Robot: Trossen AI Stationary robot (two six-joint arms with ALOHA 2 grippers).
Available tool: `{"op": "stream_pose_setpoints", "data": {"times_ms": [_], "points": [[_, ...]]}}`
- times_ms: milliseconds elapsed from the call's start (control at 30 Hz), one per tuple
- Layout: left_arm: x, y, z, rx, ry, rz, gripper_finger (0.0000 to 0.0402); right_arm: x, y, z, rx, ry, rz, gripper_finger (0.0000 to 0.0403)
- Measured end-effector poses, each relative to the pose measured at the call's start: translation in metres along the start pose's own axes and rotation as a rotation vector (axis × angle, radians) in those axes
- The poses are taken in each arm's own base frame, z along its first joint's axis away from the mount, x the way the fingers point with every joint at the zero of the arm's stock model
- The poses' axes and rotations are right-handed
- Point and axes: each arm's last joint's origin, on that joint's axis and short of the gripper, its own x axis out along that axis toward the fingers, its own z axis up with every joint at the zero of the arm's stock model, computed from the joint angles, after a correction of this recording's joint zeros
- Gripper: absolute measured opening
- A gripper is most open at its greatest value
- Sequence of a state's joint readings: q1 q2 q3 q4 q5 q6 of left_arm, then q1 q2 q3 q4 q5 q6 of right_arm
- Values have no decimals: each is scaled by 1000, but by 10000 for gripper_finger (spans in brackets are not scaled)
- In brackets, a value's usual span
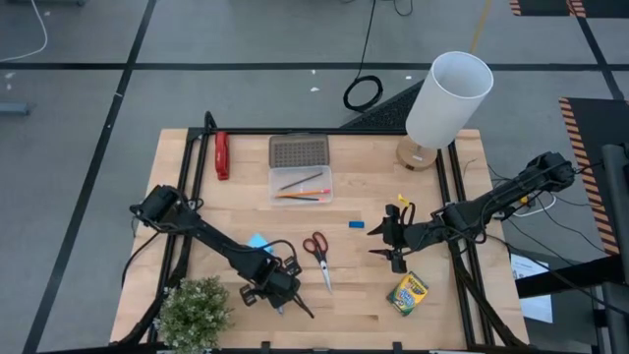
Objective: Pack school essentials
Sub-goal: Put the light blue pen into the black supply box
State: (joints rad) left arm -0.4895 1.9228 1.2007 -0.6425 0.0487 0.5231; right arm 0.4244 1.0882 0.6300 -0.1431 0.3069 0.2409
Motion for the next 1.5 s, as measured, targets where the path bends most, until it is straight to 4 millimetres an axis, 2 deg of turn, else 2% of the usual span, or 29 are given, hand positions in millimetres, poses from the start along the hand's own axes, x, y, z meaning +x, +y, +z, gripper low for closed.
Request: {"op": "stream_pose_setpoints", "data": {"times_ms": [133, 467, 567, 800, 1033, 1233, 1500], "points": [[0, 1, 0, 22, -3, 4, 130, 0, 0, 0, 0, 0, 0, 222], [1, 7, -3, 2, -7, 5, 35, 0, 0, 0, 0, 0, 0, 222], [1, 10, -5, -32, -8, 7, 30, 0, 0, 0, 0, 0, 0, 222], [-5, 16, -8, -118, 2, 72, 51, 0, 0, 0, -3, 0, 0, 222], [-40, 25, -14, -257, -2, 257, 37, 0, 0, 0, -19, 2, -1, 222], [-78, 41, -26, -390, -78, 408, 43, 0, 0, 0, -19, 3, -1, 222], [-124, 63, -57, -553, -142, 571, 45, 0, 0, 0, -19, 3, -1, 222]]}}
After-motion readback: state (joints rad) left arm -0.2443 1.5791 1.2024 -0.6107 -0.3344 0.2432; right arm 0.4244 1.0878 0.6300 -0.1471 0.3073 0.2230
